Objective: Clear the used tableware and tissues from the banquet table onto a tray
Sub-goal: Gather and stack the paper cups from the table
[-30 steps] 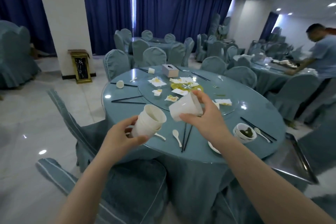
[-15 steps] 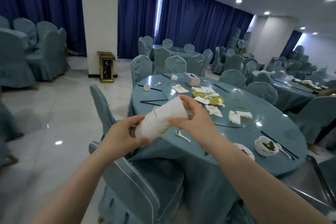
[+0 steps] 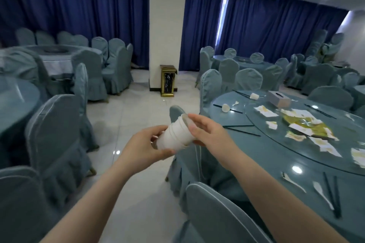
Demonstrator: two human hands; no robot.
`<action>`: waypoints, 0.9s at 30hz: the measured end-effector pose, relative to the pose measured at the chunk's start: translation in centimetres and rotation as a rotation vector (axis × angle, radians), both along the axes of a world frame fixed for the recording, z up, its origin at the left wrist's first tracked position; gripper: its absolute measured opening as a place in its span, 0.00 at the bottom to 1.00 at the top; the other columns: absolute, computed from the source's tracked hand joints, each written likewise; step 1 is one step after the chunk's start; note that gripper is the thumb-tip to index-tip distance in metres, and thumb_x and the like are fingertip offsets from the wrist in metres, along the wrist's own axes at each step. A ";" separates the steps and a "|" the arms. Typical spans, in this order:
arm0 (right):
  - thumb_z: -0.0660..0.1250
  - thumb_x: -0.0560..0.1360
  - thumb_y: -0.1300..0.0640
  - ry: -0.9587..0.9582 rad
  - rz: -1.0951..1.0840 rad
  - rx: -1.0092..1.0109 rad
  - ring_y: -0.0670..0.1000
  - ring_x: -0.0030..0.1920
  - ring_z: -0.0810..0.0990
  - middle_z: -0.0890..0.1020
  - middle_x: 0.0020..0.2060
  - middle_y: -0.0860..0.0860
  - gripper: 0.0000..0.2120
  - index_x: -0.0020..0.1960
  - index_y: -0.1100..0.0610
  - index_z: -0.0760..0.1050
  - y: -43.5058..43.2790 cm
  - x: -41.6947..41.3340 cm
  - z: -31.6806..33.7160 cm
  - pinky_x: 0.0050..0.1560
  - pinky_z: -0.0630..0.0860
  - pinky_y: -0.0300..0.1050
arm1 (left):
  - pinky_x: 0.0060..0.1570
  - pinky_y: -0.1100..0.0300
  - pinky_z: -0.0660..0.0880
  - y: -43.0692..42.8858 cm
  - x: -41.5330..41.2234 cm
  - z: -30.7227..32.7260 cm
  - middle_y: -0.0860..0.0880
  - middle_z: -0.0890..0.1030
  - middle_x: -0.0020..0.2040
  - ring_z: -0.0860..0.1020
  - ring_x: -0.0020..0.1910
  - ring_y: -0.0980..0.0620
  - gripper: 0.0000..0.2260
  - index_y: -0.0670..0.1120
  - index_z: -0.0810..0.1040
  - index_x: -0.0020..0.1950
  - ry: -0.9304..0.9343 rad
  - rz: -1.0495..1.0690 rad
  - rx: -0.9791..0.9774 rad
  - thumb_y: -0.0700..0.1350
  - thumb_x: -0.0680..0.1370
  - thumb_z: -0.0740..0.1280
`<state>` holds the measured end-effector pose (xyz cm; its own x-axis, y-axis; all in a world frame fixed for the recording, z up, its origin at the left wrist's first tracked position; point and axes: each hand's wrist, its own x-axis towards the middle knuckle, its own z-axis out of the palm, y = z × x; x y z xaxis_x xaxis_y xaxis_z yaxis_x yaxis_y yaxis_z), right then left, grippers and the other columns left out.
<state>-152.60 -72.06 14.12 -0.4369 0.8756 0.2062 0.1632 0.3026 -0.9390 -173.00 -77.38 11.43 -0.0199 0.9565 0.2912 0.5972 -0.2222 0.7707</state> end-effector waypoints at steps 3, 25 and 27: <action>0.66 0.76 0.46 -0.008 0.006 -0.031 0.41 0.58 0.77 0.77 0.59 0.39 0.20 0.67 0.45 0.70 2.6 -3.3 -1.0 0.55 0.77 0.39 | 0.42 0.62 0.78 2.2 -3.6 -0.7 0.63 0.80 0.50 0.78 0.47 0.58 0.25 0.66 0.73 0.58 0.002 -0.003 -0.004 0.55 0.64 0.75; 0.67 0.77 0.58 0.019 -0.549 -0.163 0.44 0.56 0.79 0.81 0.55 0.44 0.11 0.58 0.48 0.75 44.4 -7.3 -9.7 0.60 0.76 0.47 | 0.43 0.65 0.75 43.4 -17.3 -1.8 0.62 0.79 0.51 0.79 0.49 0.59 0.21 0.63 0.72 0.56 -0.113 -0.061 -0.139 0.49 0.68 0.76; 0.68 0.76 0.58 0.017 -0.579 -0.196 0.43 0.54 0.79 0.81 0.54 0.45 0.11 0.57 0.48 0.76 47.9 -8.2 -10.5 0.58 0.76 0.45 | 0.42 0.66 0.74 47.7 -18.1 -2.5 0.62 0.79 0.50 0.79 0.48 0.59 0.21 0.62 0.72 0.56 -0.143 -0.061 -0.145 0.48 0.68 0.76</action>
<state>-160.84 -24.11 3.66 0.1238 0.9921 0.0198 0.2337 -0.0098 -0.9723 -191.06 -29.70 8.90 0.0074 0.9888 0.1490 0.4681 -0.1351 0.8733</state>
